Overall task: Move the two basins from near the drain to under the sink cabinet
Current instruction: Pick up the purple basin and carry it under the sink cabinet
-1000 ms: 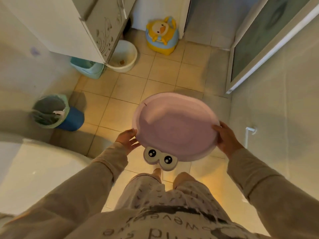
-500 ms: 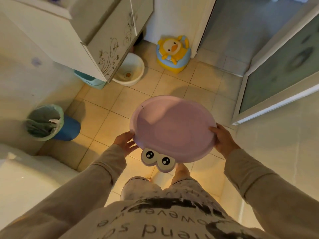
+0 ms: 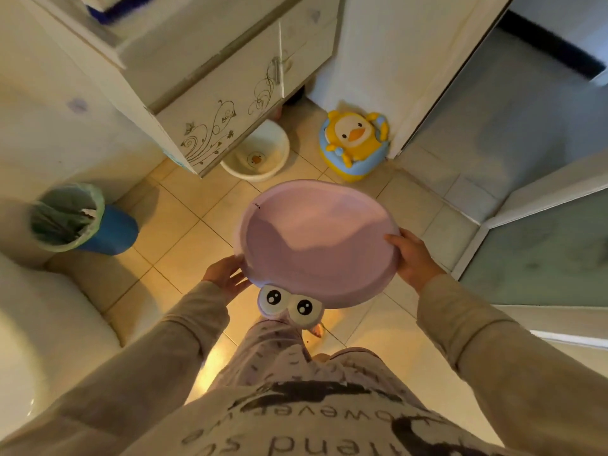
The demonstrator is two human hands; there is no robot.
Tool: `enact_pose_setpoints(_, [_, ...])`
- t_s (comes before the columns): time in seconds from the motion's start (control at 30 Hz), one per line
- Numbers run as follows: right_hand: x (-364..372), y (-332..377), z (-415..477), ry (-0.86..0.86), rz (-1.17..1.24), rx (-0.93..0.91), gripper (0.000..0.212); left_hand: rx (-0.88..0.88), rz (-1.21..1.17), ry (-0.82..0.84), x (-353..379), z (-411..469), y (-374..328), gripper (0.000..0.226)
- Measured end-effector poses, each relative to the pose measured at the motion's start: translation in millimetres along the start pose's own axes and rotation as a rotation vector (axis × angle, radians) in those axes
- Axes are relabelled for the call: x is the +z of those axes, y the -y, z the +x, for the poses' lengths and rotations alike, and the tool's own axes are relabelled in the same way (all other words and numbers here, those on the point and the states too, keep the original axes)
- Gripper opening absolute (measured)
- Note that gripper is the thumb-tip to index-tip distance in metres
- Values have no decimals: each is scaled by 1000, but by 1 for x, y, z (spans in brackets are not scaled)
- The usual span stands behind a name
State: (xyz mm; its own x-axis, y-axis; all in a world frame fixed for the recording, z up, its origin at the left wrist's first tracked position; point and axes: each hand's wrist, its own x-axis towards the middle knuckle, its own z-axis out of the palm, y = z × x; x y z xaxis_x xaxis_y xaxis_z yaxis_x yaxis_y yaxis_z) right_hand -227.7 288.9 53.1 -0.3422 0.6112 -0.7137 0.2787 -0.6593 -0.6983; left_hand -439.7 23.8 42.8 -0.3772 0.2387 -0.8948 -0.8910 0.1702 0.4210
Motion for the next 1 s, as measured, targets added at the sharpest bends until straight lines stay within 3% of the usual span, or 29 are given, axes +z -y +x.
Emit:
enact_pose_setpoints(0.1, [1,23,27,5,-14,-1,47,9,-32,-21,26,14,-13,7])
enact_pose_setpoints(0.47, [26,127,138,-50,-54,61,46,-3,-94,-46,125,78,-98,21])
enact_pose_setpoints(0.73, [64,197,199,82,-196,40,44,14,-219,-141,154,101,-142,9])
enact_pose_setpoints(1.0, [102,236,270,227,-390,70,47,18,-296,-332,178,121,-143,15])
